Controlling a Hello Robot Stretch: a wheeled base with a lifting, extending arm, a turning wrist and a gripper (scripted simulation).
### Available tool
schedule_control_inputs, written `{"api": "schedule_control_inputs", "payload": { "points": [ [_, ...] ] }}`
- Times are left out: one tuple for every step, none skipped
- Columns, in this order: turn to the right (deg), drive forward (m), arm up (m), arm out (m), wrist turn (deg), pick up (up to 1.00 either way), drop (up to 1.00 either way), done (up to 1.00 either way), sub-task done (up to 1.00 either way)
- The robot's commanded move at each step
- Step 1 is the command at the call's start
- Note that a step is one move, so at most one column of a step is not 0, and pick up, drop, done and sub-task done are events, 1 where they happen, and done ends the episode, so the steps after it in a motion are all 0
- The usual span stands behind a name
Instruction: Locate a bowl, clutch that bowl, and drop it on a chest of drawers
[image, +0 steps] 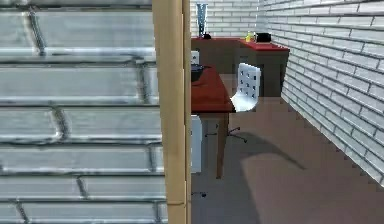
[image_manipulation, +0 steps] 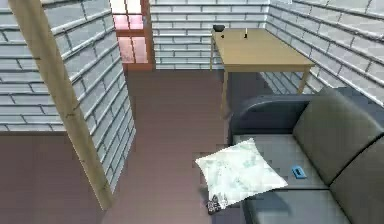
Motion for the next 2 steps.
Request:
{"api": "schedule_control_inputs", "payload": {
  "points": [
    [45.0, 0.00, 0.00, 0.00, 0.0, 0.00, 0.00, 0.00, 0.00],
    [39.0, 0.00, 0.00, 0.00, 0.0, 0.00, 0.00, 0.00, 0.00]
  ]
}}
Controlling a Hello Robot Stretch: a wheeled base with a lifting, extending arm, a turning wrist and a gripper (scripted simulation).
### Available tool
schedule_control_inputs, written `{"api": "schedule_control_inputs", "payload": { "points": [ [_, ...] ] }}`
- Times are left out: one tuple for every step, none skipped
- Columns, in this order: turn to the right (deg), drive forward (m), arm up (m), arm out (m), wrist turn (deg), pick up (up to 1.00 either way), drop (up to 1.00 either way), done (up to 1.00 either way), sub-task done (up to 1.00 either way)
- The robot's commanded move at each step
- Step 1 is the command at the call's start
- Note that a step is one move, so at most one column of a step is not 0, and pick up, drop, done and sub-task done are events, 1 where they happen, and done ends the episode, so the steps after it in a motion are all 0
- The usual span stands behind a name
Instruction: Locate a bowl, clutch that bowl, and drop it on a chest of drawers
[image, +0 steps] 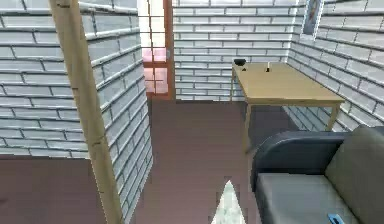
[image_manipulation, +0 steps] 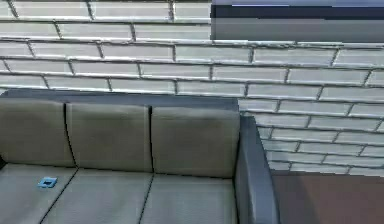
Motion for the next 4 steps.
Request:
{"api": "schedule_control_inputs", "payload": {
  "points": [
    [0.0, 1.00, 0.00, 0.00, 0.0, 0.00, 0.00, 0.00, 0.00],
    [0.0, 1.00, 0.00, 0.00, 0.0, 0.00, 0.00, 0.00, 0.00],
    [6.0, 0.00, 0.00, 0.00, 0.0, 0.00, 0.00, 0.00, 0.00],
    [0.0, 0.85, 0.00, 0.00, 0.0, 0.00, 0.00, 0.00, 0.00]
  ]
}}
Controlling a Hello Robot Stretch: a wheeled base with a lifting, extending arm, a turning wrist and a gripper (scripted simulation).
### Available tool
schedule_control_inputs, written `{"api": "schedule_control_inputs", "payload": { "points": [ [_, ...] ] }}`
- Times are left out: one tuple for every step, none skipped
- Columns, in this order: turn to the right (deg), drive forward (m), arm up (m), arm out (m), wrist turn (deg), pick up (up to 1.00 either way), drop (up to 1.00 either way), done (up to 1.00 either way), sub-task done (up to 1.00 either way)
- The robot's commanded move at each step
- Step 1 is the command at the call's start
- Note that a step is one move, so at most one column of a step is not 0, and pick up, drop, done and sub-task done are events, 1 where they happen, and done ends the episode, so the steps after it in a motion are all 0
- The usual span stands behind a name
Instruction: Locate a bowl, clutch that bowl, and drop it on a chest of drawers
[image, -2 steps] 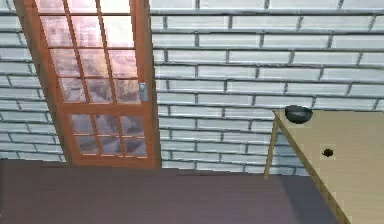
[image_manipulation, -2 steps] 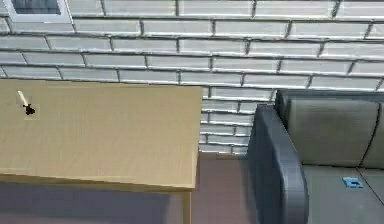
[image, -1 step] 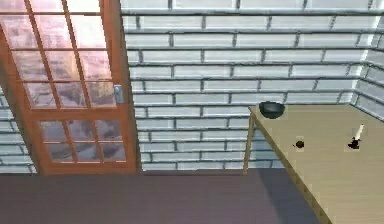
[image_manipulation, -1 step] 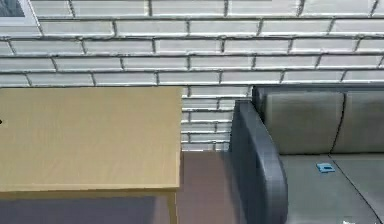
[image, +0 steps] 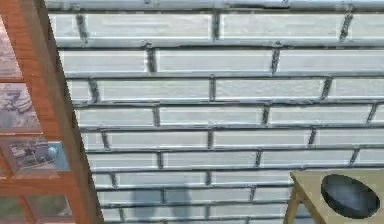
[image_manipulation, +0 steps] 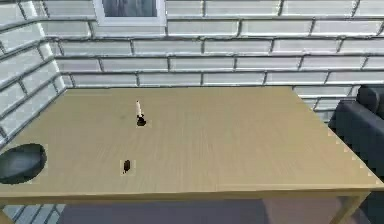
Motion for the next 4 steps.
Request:
{"api": "schedule_control_inputs", "payload": {
  "points": [
    [-42.0, 0.00, 0.00, 0.00, 0.0, 0.00, 0.00, 0.00, 0.00],
    [0.0, 0.00, 0.50, 0.00, 0.0, 0.00, 0.00, 0.00, 0.00],
    [0.0, 0.00, 0.38, 0.00, 0.0, 0.00, 0.00, 0.00, 0.00],
    [0.0, 0.00, 0.00, 0.50, 0.0, 0.00, 0.00, 0.00, 0.00]
  ]
}}
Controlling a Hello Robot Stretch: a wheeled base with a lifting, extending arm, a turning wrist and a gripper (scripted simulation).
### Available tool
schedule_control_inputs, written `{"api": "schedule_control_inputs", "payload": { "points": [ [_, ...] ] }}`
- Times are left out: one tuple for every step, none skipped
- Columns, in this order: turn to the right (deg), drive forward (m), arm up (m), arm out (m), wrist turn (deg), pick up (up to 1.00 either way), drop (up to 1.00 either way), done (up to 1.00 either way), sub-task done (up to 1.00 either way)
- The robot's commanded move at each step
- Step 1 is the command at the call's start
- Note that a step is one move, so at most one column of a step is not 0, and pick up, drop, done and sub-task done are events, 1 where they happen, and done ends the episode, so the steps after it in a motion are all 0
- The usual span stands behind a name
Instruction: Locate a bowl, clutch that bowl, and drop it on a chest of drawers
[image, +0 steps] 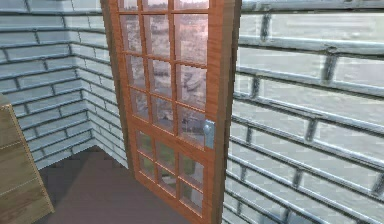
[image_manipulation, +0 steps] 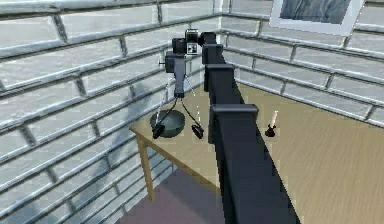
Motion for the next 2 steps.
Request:
{"api": "schedule_control_inputs", "payload": {
  "points": [
    [0.0, 0.00, 0.00, 0.00, 45.0, 0.00, 0.00, 0.00, 0.00],
    [0.0, 0.00, 0.00, 0.00, 45.0, 0.00, 0.00, 0.00, 0.00]
  ]
}}
